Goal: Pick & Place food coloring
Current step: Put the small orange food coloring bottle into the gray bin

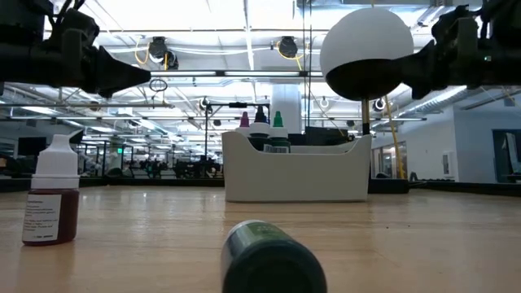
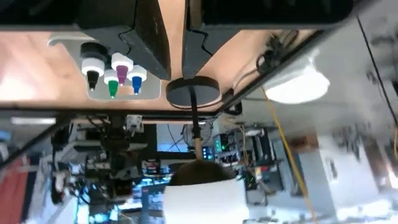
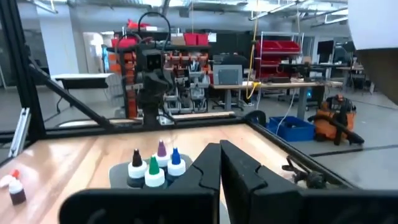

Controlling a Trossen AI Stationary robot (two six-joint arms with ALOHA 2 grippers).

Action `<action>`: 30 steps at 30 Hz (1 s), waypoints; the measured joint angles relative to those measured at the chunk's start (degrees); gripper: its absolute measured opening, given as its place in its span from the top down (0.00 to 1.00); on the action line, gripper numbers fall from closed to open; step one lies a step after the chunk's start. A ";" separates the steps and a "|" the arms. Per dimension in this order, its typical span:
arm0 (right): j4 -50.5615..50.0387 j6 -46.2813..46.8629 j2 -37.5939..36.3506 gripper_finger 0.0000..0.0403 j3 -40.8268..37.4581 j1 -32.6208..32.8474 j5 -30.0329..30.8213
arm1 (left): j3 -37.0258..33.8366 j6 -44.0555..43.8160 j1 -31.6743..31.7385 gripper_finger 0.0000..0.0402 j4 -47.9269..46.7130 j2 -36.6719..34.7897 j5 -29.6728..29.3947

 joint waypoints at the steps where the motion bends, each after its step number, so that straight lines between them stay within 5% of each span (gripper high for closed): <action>1: 0.22 -0.37 -0.05 1.00 -0.03 0.00 -0.02 | 0.00 -2.19 0.00 0.88 0.00 0.26 -0.38; 10: -0.08 -0.59 0.00 1.00 -0.11 0.00 -0.06 | 10.95 -10.82 -6.79 0.99 -17.80 9.06 4.16; 19: 0.67 -0.72 0.03 1.00 -0.15 0.00 0.01 | 35.27 -15.51 -22.70 0.97 -38.54 34.52 -3.62; 30: 0.99 -1.19 0.03 1.00 -0.22 0.00 0.11 | 66.56 -23.58 -31.12 0.93 -65.82 62.59 2.37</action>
